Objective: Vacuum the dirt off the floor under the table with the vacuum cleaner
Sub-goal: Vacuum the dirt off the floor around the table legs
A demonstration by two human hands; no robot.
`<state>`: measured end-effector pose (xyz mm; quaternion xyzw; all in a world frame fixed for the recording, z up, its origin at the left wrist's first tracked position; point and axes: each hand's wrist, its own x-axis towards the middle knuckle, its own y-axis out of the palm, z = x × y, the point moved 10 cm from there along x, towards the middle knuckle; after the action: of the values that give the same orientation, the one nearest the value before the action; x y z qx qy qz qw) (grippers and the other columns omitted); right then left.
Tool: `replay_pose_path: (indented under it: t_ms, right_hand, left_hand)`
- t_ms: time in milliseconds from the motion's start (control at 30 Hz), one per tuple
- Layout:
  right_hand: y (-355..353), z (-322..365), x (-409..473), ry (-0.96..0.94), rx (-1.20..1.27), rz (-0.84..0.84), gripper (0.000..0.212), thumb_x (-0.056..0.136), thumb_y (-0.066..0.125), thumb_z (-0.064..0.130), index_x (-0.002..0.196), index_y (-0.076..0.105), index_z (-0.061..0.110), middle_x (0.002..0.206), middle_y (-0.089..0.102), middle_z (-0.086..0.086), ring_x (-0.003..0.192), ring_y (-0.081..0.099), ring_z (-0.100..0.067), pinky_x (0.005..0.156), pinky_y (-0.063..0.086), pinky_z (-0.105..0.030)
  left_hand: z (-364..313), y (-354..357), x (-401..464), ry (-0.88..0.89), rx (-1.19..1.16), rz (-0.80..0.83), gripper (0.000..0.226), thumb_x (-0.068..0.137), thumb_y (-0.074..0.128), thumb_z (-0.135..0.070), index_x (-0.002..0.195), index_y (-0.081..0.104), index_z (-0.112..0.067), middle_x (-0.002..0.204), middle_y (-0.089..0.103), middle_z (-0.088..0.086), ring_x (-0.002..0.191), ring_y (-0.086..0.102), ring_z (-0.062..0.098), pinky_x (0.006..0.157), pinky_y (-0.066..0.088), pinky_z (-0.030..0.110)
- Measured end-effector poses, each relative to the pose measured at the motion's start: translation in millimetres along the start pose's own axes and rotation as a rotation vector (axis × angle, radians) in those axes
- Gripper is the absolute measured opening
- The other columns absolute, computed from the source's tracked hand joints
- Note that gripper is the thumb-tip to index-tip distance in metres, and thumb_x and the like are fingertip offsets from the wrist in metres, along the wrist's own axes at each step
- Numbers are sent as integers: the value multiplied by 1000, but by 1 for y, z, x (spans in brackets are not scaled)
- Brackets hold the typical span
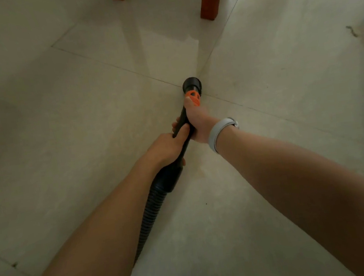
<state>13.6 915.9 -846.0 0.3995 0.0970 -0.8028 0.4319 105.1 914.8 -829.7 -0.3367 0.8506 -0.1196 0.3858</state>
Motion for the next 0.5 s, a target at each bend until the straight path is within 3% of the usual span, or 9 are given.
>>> replay_pose_path:
  t_ms: [100,233,433,500]
  right_hand:
    - [-7,-14,-16,13,18,-6,28,98,42,35,90,42,8,71,47,-9,57,53,-22,55,49,-34]
    - [-7,-54,-46,77,62,31,24,97,44,33,89,41,11,74,47,-10,59,53,-23,59,51,-34]
    - [15,-126,-96,226,133,146,26,99,44,32,110,36,10,89,52,-14,77,58,-29,74,50,-41]
    - [27,-143,-108,246,101,186,23,99,44,30,109,39,9,93,53,-15,89,59,-32,82,51,-44]
  left_hand:
    - [8,12,-18,-12,13,-6,62,95,28,-61,85,60,-9,67,67,7,61,63,21,71,51,32]
    - [35,27,-53,-16,99,-49,55,94,26,-62,78,54,-17,64,66,2,59,63,17,72,52,31]
    - [93,23,-116,-50,237,-54,47,93,28,-61,77,50,-23,64,66,-2,54,61,14,68,53,30]
    - [113,18,-135,-82,248,-72,47,93,28,-62,80,52,-23,62,65,-4,55,62,13,70,53,29]
